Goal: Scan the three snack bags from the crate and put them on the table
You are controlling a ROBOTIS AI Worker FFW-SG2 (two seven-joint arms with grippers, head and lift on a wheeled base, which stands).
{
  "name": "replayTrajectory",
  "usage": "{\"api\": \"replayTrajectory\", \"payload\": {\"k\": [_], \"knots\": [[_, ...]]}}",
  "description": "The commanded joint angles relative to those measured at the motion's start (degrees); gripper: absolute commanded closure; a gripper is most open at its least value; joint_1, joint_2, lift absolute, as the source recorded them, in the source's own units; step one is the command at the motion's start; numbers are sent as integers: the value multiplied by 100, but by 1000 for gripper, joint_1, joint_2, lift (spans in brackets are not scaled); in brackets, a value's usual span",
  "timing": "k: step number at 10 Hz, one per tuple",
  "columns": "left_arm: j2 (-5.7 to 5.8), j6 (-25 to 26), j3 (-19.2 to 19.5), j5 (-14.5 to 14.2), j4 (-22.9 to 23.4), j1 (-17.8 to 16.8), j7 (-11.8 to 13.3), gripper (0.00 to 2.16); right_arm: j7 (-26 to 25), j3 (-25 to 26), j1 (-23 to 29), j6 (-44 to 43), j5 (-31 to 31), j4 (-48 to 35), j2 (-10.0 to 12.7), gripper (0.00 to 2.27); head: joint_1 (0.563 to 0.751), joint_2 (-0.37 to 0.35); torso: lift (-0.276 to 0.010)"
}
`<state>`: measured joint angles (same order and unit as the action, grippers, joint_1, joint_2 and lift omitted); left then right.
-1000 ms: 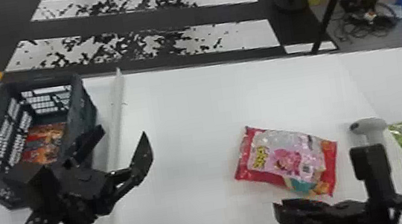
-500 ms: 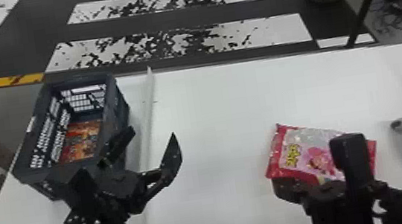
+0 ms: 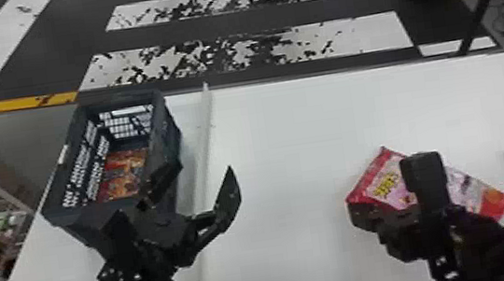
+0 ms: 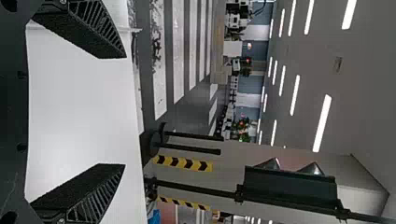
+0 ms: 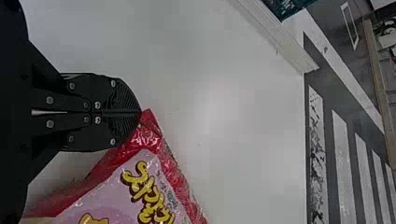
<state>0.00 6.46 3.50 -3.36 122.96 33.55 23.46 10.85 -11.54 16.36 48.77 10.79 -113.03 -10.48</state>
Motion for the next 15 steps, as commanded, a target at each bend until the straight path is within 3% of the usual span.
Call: {"api": "replayTrajectory", "payload": {"k": [1,3,7,10,14,15], "knots": [[-15,0,-25,-42,9,-7,1,29,-127,-15,-309,-99,-41,299,37,2246,695,98,-94],[-15,0,-25,-173,26,-15,-87,29,-294,2,-493,-205,-59,431,55,2246,695,78,-94],[-15,35,-271,-314,88,-103,-553,29,-619,363,-731,-240,-121,686,178,2246,695,40,-94],[-15,35,-332,-305,123,-59,-571,29,-768,547,-871,-187,-15,747,292,2246,695,-7,-94],[-15,0,-297,-455,132,-103,-694,29,-654,1707,676,-170,723,-1353,292,2246,695,-29,-94],[-15,18,-315,-455,123,-156,-703,29,-654,1892,904,-222,758,-1476,292,2246,695,-53,-94]]}}
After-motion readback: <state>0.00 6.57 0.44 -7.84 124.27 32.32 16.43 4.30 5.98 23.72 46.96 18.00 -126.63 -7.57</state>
